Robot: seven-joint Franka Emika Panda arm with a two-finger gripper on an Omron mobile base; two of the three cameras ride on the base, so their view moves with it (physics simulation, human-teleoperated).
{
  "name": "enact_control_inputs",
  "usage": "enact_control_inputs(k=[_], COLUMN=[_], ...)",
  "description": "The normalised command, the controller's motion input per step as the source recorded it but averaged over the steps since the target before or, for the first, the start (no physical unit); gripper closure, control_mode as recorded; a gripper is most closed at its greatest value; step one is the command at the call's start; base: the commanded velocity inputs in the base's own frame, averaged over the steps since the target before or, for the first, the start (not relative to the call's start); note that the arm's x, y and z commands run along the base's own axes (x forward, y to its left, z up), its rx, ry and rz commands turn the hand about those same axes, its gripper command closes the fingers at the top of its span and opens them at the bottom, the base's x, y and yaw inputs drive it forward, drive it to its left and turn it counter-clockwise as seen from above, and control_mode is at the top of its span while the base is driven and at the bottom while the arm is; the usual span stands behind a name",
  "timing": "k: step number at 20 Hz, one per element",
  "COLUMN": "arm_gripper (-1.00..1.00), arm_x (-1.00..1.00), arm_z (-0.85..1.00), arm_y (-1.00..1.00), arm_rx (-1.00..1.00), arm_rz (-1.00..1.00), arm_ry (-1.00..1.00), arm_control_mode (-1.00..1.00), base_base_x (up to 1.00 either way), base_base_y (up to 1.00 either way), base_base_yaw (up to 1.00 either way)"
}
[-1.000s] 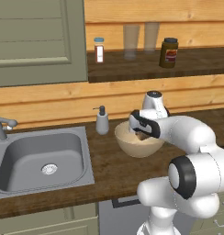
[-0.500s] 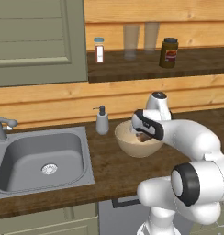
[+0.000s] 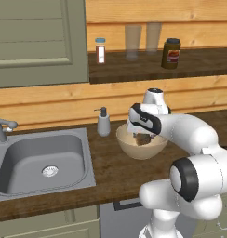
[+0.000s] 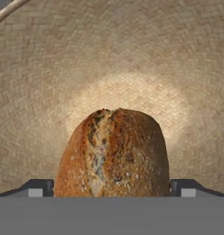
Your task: Open the cabinet, pick up the bread from the cabinet and place it in the basket. Then move the basket to the dining counter.
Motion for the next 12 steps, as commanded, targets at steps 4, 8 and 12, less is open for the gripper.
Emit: enact_control_inputs(k=[4, 8, 12], arm_gripper=[-1.00, -1.00, -1.00], arm_x=[-0.03, 0.00, -0.01], arm_z=[0.00, 0.00, -0.13], arm_y=[0.20, 0.09, 0.01], arm_rx=[0.03, 0.00, 0.00], arm_rz=[-0.18, -0.19, -0.25], arm_ry=[0.07, 0.00, 0.05], arm_control_mode=[-1.00, -1.00, -1.00], base_base_x=[0.00, 0.00, 0.00], base_base_y=[0.00, 0.00, 0.00], base_base_yaw=[0.00, 0.00, 0.00])
